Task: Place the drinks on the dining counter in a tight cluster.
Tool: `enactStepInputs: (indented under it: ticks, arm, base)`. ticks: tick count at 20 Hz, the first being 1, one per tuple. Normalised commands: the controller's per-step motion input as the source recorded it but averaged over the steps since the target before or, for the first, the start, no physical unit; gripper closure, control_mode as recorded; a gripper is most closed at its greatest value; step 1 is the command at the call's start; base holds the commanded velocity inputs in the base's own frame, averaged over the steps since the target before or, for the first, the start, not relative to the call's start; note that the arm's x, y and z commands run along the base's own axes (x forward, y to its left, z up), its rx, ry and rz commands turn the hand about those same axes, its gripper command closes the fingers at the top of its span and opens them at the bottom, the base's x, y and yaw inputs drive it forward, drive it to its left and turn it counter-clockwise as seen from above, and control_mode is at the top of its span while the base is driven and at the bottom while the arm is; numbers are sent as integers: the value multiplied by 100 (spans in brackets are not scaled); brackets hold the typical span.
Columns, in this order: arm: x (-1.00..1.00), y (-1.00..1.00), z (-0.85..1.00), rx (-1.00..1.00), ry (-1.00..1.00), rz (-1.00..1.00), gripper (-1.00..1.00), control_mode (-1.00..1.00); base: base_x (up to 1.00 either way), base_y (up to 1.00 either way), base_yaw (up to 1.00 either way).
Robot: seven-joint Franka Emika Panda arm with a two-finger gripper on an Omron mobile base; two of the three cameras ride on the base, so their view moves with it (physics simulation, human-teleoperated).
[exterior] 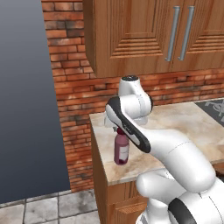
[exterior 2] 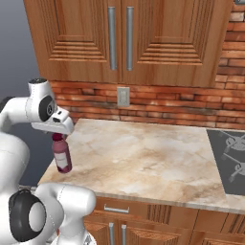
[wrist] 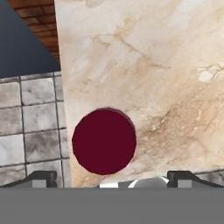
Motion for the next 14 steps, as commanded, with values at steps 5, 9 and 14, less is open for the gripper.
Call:
enactStepInputs:
  ticks: [5,9,14]
  arm:
    - [25,1,-17,0,7,0,-100,-100]
    - [26,5,-19,1,8,0,-100,-100]
    - [5,6,-15,0,4,-2,-100,-100]
  base:
    - [0,0,0]
    - [0,0,0]
    - [0,0,0]
